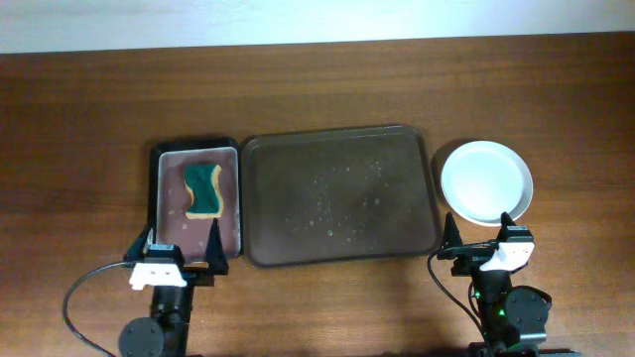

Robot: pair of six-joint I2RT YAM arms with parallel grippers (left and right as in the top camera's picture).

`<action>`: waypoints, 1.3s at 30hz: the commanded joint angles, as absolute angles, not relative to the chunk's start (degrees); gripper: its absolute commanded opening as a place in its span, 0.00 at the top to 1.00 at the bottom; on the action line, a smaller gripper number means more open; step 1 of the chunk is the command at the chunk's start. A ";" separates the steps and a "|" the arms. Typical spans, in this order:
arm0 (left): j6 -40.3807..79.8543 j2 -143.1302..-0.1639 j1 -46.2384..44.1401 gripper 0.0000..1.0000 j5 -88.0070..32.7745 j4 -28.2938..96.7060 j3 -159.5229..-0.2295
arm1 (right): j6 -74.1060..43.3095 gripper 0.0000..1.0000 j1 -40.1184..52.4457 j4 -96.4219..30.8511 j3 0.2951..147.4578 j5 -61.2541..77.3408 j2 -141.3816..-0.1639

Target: Clean dirty plates on tray and stack at the side

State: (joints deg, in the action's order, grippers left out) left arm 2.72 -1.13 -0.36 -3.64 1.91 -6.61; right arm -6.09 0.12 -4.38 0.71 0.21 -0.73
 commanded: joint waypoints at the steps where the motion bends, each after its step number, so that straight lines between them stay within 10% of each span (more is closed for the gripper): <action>1: -3.77 -0.27 -0.73 0.00 -5.10 -5.17 -0.86 | -6.39 0.01 0.73 -4.67 0.32 -0.08 -0.21; 39: -3.75 -0.30 -0.73 0.00 -4.25 4.27 -0.49 | -6.39 0.01 0.73 -4.67 0.32 -0.08 -0.21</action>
State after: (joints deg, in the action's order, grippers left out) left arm -2.63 -0.62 -0.36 -4.10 4.08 -0.69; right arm -6.02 0.16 -4.40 0.71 0.21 -0.73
